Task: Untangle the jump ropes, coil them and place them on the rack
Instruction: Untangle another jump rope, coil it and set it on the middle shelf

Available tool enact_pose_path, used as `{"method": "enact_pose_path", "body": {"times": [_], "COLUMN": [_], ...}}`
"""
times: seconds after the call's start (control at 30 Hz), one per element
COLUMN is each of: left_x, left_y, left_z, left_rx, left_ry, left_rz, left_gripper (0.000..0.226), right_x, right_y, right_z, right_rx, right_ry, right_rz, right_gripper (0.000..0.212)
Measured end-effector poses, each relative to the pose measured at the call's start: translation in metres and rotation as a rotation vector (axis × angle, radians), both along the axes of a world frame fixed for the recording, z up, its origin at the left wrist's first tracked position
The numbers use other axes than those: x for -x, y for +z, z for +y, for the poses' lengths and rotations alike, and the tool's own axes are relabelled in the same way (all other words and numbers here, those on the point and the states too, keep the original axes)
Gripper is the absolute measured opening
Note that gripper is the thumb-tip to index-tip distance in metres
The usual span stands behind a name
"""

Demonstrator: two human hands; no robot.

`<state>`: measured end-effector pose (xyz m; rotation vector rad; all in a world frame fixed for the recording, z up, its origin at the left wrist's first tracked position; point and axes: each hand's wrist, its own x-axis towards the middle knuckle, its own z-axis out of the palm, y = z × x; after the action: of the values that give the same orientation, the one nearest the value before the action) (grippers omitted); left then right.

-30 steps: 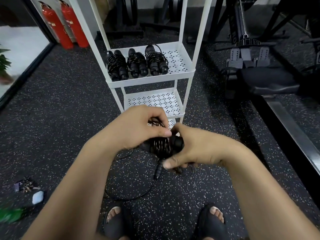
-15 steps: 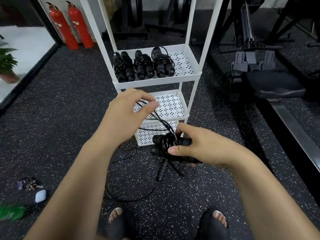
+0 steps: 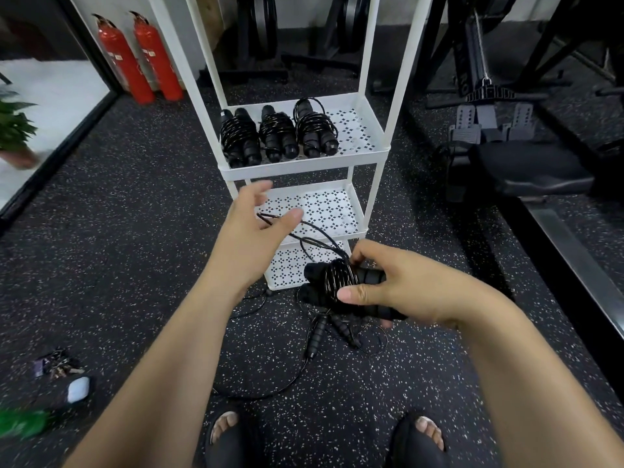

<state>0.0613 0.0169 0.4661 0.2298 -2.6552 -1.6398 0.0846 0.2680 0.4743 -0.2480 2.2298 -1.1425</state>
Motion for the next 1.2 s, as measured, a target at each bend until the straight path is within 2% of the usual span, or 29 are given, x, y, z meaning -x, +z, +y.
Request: {"method": "enact_pose_path", "body": {"times": [0.07,0.1,0.13,0.23,0.37,0.53,0.7,0.9,1.07,1.13,1.2], "left_x": [0.000,-0.001,-0.002,-0.006,-0.007,-0.007,-0.003,-0.004,-0.001,0.003,0.008], "left_y": [0.000,0.002,0.003,0.007,0.009,-0.002,-0.007,-0.003,0.001,0.000,-0.007], "left_z": [0.006,0.010,0.013,0.020,0.022,0.022,0.013,0.013,0.007,-0.001,-0.008], "left_rx": [-0.162,-0.240,-0.312,-0.428,-0.283,-0.027,0.258,0.139,0.115,0.169,0.313], "left_ry": [0.062,0.070,0.058,-0.082,-0.250,-0.288,-0.370,-0.377,-0.327,-0.226,-0.102], "left_rz": [-0.009,-0.031,-0.063,-0.121,-0.061,-0.018,0.029,-0.078,-0.058,-0.019,0.014], "left_gripper": [0.086,0.087,0.083,0.047,0.024,0.015,0.032,0.034,0.029,0.031,0.034], "right_x": [0.001,0.002,0.002,0.002,0.002,0.002,0.002,0.000,0.000,-0.002,-0.003], "right_y": [-0.003,-0.003,-0.004,-0.002,-0.003,-0.007,-0.007,-0.008,-0.005,-0.003,-0.001], "right_z": [0.001,0.002,0.002,0.002,-0.002,-0.004,-0.005,-0.006,-0.005,-0.003,-0.001], "right_rx": [0.021,0.033,0.042,0.064,0.047,0.041,0.023,0.020,0.046,0.074,0.073], "right_ry": [-0.015,-0.024,-0.030,-0.026,0.031,0.060,0.057,0.061,0.077,0.080,0.088], "right_rz": [0.006,0.007,0.006,-0.008,-0.018,-0.003,-0.020,-0.019,-0.045,-0.078,-0.089], "right_gripper": [0.042,0.043,0.044,0.043,0.043,0.044,0.044,0.045,0.044,0.044,0.045]}}
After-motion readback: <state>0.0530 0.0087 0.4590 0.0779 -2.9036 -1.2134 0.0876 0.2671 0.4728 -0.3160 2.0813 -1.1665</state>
